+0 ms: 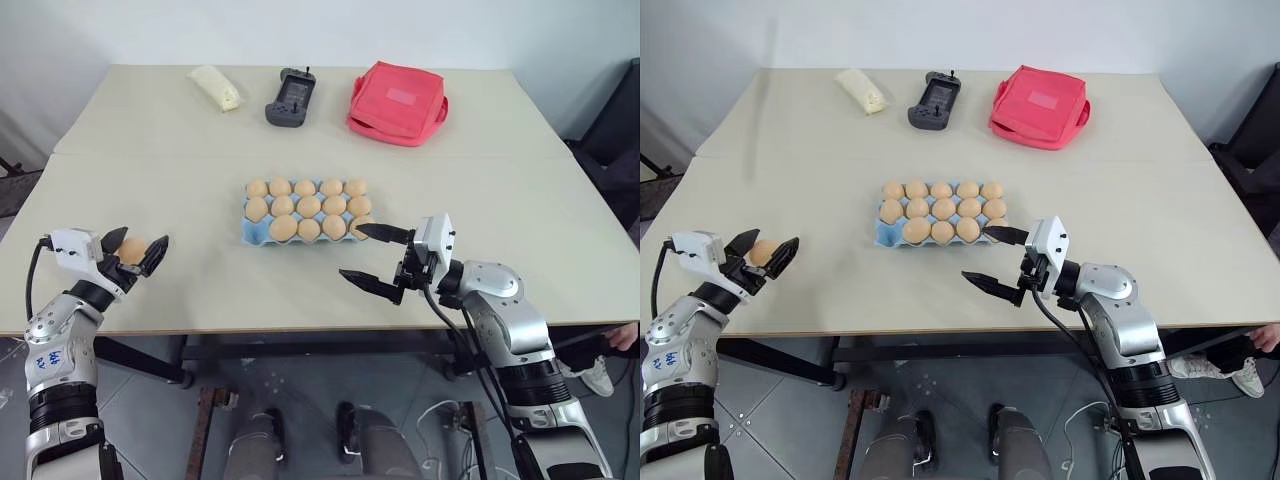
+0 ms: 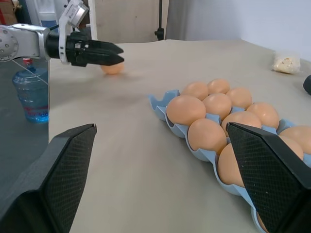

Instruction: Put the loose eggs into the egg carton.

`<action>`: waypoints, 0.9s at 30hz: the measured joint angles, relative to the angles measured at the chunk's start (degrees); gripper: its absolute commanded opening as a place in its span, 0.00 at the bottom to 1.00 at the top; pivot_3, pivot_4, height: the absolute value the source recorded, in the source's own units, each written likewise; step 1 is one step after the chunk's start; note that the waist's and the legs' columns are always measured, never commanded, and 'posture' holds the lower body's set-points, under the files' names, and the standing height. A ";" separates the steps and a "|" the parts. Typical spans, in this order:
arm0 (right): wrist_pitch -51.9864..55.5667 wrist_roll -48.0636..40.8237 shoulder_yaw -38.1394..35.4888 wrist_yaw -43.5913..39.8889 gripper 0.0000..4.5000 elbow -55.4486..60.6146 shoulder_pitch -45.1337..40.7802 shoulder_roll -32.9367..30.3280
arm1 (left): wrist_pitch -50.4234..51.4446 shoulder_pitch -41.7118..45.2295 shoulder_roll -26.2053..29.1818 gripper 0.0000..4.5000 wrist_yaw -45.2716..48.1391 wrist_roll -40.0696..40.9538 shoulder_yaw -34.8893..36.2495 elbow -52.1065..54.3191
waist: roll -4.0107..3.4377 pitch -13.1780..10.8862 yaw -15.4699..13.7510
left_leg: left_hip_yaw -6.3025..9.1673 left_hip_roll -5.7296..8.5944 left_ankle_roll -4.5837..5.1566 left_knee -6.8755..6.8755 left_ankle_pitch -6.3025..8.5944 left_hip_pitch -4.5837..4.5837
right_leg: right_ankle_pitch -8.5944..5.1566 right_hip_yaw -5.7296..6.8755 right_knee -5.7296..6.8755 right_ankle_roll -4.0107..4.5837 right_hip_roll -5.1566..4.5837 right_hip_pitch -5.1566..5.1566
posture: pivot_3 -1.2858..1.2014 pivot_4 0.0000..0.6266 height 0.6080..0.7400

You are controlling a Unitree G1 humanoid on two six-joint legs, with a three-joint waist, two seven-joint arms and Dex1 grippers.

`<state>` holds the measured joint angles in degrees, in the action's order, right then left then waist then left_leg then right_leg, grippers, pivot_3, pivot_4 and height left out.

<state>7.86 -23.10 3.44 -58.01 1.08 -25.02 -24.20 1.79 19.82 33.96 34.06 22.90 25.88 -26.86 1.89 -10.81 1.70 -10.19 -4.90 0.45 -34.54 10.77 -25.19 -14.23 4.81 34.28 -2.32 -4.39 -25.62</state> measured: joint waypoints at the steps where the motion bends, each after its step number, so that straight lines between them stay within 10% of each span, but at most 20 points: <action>1: 0.02 0.00 -0.01 0.03 1.00 0.10 0.02 -0.03 | -0.13 0.15 0.15 0.99 -0.51 -0.46 -0.01 -1.11 | 0.00 0.00 0.03 | 0.00 0.00 0.00 0.03 0.00 0.00 | -0.01 0.00 0.00 0.01 0.00 -0.01 | 0.52 0.24 1.00; 8: 0.25 -0.02 -0.16 0.31 1.00 0.89 0.87 -0.50 | -0.74 1.79 0.29 0.99 -1.53 -2.58 -1.07 -7.91 | 0.00 0.00 0.00 | 0.01 0.00 0.00 0.02 0.00 0.00 | -0.01 0.05 0.07 0.02 -0.02 -0.04 | 0.52 0.24 1.00; 17: 0.64 -0.01 -0.16 0.81 1.00 1.06 0.92 -0.49 | -3.21 3.12 0.28 0.40 0.90 -2.80 -1.88 -9.89 | 0.00 0.00 0.06 | 0.00 0.00 0.00 0.02 0.00 -0.01 | -0.01 0.05 0.06 0.02 -0.01 -0.03 | 0.52 0.24 1.00; 27: 0.43 0.22 -0.10 1.21 1.00 1.01 1.33 -0.45 | -2.28 8.31 -3.48 0.39 9.08 -2.72 -11.82 5.10 | 0.00 0.00 -0.36 | -0.02 0.04 0.02 -0.16 0.00 -0.03 | 0.06 0.14 0.06 -0.09 -0.05 0.09 | 0.52 0.24 1.00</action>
<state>8.29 -22.88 3.33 -56.80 2.09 -23.69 -24.65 -0.49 28.13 30.47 43.13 20.18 14.06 -21.75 1.89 -10.81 1.34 -10.21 -4.86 0.46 -34.70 10.78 -25.22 -14.17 4.94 34.34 -2.41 -4.44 -25.53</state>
